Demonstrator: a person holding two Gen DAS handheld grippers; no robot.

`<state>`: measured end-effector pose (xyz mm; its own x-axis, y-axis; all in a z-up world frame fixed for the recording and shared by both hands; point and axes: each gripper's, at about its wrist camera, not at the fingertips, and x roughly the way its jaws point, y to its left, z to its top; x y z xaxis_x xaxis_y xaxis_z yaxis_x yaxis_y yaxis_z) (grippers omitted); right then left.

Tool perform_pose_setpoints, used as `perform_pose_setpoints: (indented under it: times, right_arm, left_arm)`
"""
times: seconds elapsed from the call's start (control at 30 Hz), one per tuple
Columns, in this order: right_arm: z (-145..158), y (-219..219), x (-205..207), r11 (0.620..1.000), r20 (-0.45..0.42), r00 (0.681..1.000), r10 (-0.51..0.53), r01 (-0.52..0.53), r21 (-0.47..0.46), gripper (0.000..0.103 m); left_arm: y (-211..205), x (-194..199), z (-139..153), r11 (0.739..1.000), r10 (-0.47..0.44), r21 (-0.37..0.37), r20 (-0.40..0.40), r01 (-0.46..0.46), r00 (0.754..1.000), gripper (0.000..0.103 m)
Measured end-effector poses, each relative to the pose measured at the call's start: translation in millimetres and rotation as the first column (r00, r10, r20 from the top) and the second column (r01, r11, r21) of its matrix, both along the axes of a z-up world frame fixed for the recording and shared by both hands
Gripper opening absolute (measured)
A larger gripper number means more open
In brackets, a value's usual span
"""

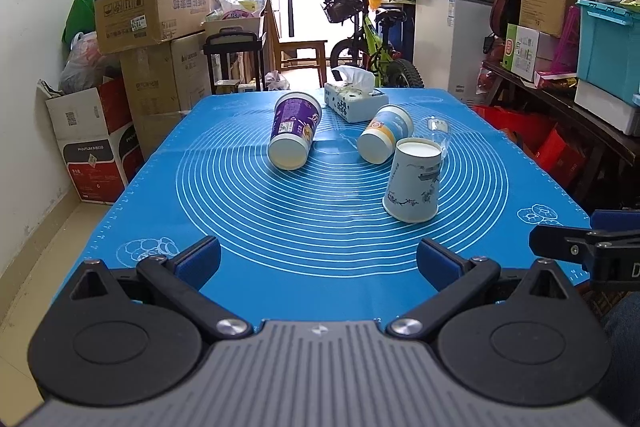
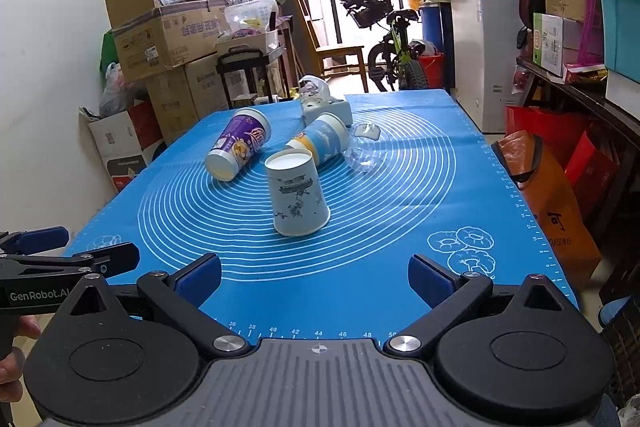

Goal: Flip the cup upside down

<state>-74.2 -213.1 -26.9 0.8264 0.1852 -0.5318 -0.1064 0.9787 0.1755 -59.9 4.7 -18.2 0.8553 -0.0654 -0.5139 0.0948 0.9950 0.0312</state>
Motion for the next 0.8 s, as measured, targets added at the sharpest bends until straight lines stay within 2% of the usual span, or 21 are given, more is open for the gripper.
perform_pose_setpoints:
  times: [0.8]
  right_arm:
    - [-1.3,2.9,1.6,1.0,-0.01,1.0,0.006,-0.006,-0.009,0.099]
  left_arm:
    - [0.2,-2.3,-0.4,1.0,-0.003,0.003,-0.012,0.003,1.0,0.103]
